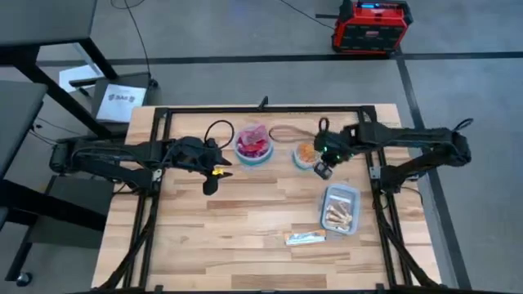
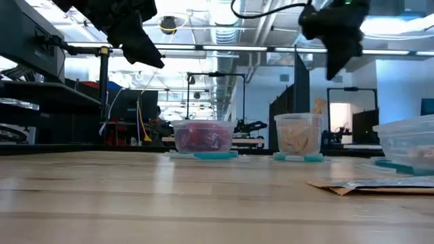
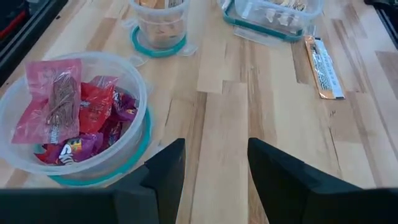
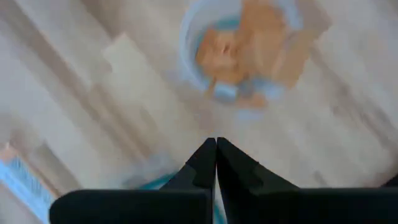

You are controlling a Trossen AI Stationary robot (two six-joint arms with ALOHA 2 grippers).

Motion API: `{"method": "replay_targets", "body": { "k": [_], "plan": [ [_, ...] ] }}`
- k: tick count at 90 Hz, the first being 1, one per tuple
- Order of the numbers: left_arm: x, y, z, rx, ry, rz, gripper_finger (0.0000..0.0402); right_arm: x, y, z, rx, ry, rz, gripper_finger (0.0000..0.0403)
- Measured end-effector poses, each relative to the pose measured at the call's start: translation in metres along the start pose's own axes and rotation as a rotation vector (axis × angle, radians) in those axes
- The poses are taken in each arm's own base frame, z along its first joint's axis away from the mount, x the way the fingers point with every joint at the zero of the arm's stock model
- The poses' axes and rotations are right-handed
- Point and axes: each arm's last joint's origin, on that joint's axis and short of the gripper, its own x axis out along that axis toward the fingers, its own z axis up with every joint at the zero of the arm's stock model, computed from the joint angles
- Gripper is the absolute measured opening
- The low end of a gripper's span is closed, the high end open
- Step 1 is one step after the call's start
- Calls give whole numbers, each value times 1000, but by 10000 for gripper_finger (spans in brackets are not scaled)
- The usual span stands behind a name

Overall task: Sort candy
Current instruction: Put the yellow candy strip into the small circular transparent bin

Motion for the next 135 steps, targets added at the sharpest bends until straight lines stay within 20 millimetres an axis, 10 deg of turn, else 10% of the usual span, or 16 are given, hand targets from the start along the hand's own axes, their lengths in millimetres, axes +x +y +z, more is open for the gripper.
{"method": "replay_targets", "body": {
  "k": [54,114,135],
  "plan": [
    [0,0,1,-1,-7,-1,159,49,-14,20,32,-129,-104,0],
    [0,0,-2,0,17,0,159,134,-20,38,-45,133,-154,0],
    [0,0,-2,4,20,1,159,115,-18,45,-53,97,-140,0]
  ]
}}
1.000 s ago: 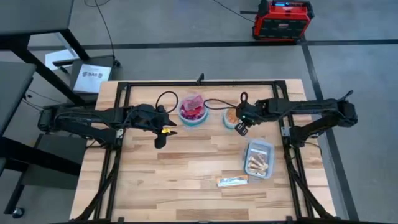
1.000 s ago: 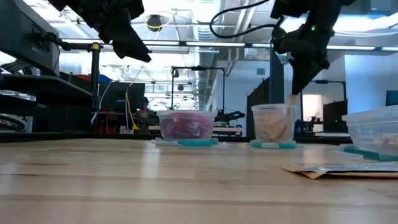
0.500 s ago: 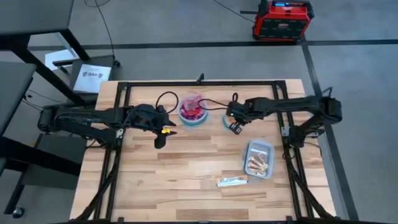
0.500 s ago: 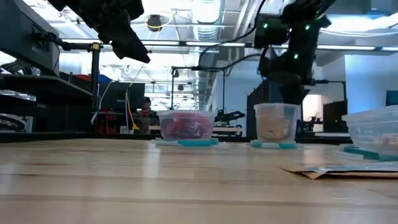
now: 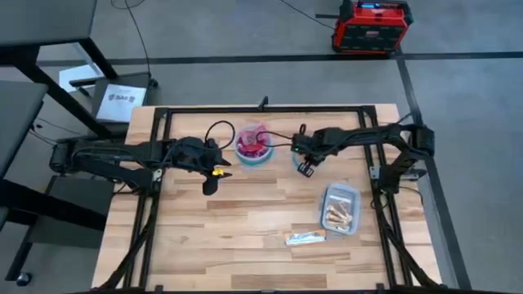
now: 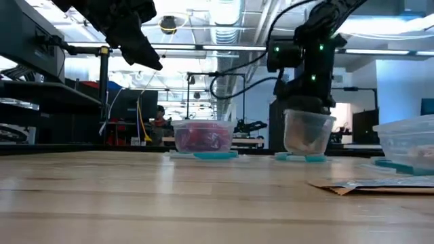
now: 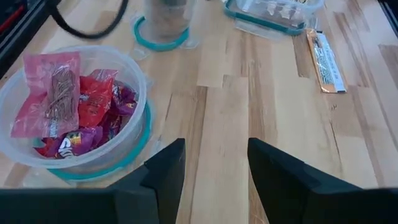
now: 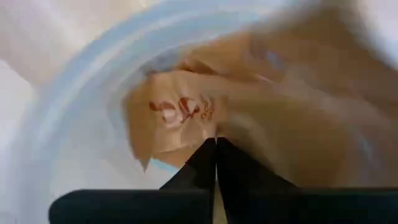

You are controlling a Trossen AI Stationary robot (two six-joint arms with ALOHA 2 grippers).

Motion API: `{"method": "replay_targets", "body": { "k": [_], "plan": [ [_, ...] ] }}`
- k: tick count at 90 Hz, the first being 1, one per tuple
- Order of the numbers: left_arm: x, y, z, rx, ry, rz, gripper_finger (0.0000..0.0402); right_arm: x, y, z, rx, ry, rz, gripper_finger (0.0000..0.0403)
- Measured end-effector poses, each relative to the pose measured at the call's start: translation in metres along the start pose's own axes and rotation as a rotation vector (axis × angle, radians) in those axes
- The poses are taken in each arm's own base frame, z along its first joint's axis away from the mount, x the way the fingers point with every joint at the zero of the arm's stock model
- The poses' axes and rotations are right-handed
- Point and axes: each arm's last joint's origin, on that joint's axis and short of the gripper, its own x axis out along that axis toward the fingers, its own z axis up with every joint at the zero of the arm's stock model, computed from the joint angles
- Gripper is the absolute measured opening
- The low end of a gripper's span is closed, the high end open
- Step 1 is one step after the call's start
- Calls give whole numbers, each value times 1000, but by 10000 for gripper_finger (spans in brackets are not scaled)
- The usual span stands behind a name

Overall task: Sort candy
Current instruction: Put the yellow candy strip into the small circular transparent bin

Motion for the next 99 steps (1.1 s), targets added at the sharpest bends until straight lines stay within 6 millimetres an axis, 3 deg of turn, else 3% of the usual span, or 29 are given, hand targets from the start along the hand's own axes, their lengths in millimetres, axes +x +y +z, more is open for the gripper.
{"method": "replay_targets", "body": {
  "k": [21,32,42,51,62,74,85,99],
  "plan": [
    [0,0,0,0,-3,0,159,-40,-7,5,2,-114,37,0],
    [0,0,0,-1,1,0,159,-66,-7,-4,-22,-148,53,0],
    [0,0,0,-1,3,0,159,-93,12,-22,-81,-225,126,0],
    [0,0,0,-2,3,0,159,-105,45,-43,-178,-274,298,0],
    [0,0,0,-3,2,0,159,-102,98,-75,-304,-274,453,0],
    [0,0,0,-3,2,0,159,-83,151,-115,-394,-211,510,8],
    [0,0,0,-16,4,0,159,-63,181,-141,-412,-111,468,50],
    [0,0,0,-18,4,-1,159,-48,204,-154,-416,-80,433,133]
  ]
}}
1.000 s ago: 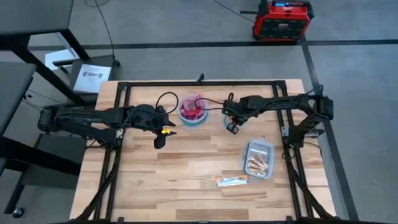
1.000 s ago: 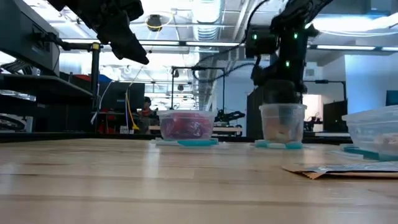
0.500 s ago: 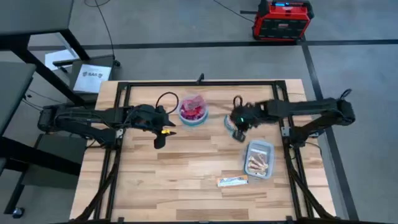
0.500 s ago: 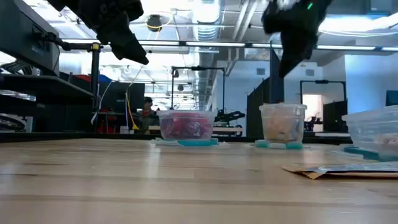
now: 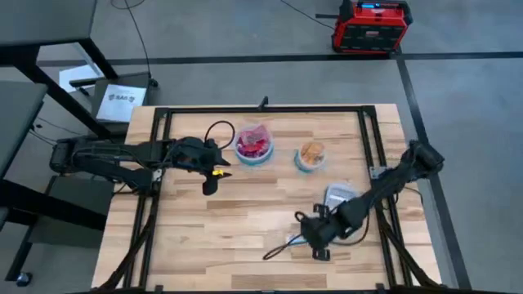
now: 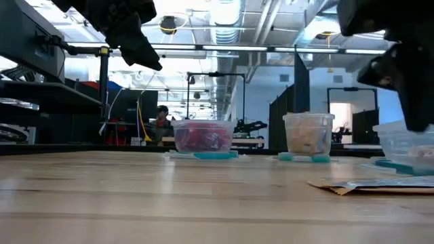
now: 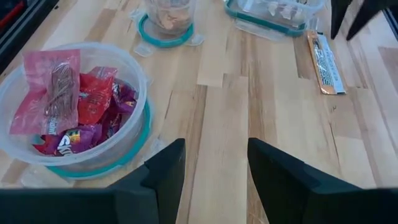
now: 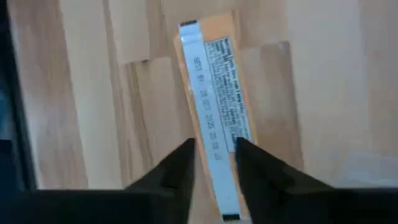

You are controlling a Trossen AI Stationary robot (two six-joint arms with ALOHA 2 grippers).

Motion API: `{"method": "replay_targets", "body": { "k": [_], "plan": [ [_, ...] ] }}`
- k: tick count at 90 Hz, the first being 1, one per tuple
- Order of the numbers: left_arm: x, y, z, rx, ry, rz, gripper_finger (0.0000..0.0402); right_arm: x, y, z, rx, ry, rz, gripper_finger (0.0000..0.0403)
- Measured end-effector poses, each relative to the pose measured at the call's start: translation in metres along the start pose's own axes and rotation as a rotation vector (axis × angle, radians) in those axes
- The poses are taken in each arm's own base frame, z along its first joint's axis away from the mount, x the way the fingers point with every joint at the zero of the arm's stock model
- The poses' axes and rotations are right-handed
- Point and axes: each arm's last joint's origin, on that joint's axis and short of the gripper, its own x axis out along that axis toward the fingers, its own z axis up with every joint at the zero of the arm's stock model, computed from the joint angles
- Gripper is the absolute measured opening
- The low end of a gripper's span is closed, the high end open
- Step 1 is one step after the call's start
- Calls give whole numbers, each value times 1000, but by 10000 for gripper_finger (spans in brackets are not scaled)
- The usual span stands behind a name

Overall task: Sort candy
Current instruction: Put the yellow candy strip into the small circular transparent bin

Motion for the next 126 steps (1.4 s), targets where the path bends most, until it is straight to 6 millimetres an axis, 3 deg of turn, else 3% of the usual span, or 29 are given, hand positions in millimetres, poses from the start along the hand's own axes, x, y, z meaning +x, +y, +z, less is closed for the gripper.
{"method": "replay_targets", "body": {
  "k": [21,43,53,69,76,89,99,118,126],
  "plan": [
    [0,0,-2,-5,16,1,159,28,-3,3,1,17,-88,254],
    [0,0,-5,-6,49,3,159,51,-7,3,10,55,-117,271],
    [0,0,-5,-6,50,3,159,55,-7,0,5,90,-121,225],
    [0,0,-5,1,48,3,159,55,-7,1,-8,106,-97,44],
    [0,0,-5,1,47,3,159,51,-8,4,-26,107,-95,18],
    [0,0,-4,1,43,3,159,22,-13,22,-47,79,-150,7],
    [0,0,-4,1,41,3,159,-33,-24,40,-38,-53,-250,4],
    [0,0,-4,1,39,3,159,-126,-91,39,89,-240,-570,0],
    [0,0,-4,0,39,3,159,-148,-129,36,215,-285,-654,0]
  ]
}}
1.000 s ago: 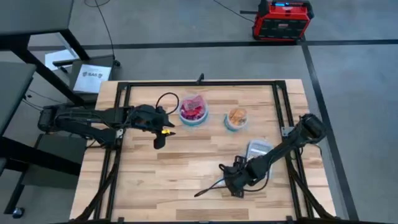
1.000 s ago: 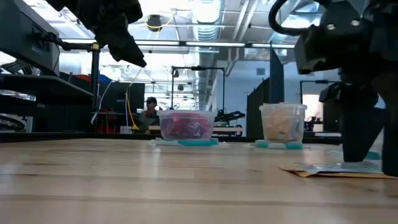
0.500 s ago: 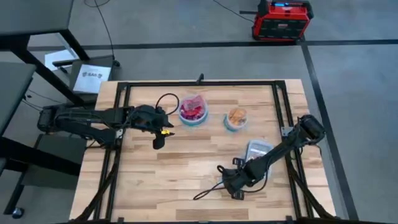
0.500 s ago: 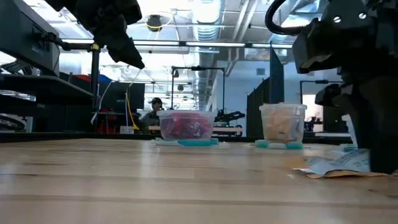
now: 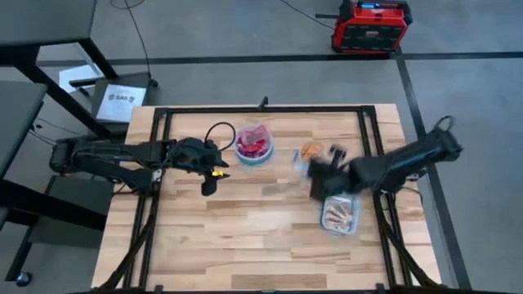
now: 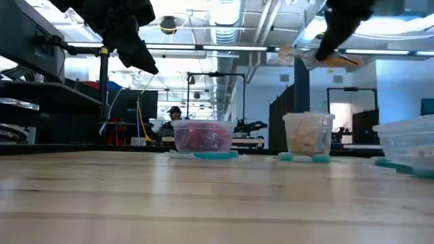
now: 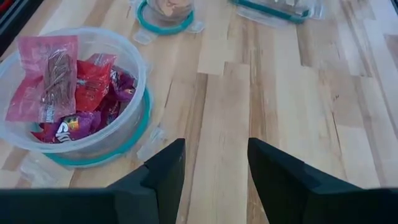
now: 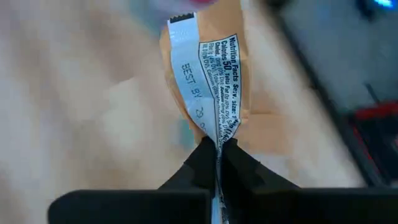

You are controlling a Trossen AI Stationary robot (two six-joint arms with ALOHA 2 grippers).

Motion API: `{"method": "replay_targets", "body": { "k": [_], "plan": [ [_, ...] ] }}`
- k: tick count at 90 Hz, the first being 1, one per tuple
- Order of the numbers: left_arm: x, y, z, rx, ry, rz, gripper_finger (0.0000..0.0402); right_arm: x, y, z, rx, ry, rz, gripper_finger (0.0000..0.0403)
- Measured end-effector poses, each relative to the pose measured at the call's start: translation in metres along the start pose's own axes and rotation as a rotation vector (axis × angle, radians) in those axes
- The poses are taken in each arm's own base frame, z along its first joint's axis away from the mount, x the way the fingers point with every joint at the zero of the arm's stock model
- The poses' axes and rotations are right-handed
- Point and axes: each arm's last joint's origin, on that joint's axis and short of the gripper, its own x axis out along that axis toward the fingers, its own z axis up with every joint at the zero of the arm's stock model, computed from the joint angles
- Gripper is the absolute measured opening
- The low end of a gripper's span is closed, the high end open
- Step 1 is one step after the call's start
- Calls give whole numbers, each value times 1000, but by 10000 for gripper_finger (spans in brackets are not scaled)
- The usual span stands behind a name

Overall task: Sort candy
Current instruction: Put the yellow candy strip into the small circular transparent bin

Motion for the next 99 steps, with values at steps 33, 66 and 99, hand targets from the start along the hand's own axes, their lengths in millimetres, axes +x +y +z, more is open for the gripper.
{"method": "replay_targets", "body": {
  "k": [33,66,99],
  "plan": [
    [0,0,0,3,5,0,159,86,-66,-6,244,111,22,1],
    [0,0,0,35,-3,0,159,120,-45,-14,195,192,101,1],
    [2,0,0,27,4,1,159,157,-25,-23,136,346,151,1]
  ]
}}
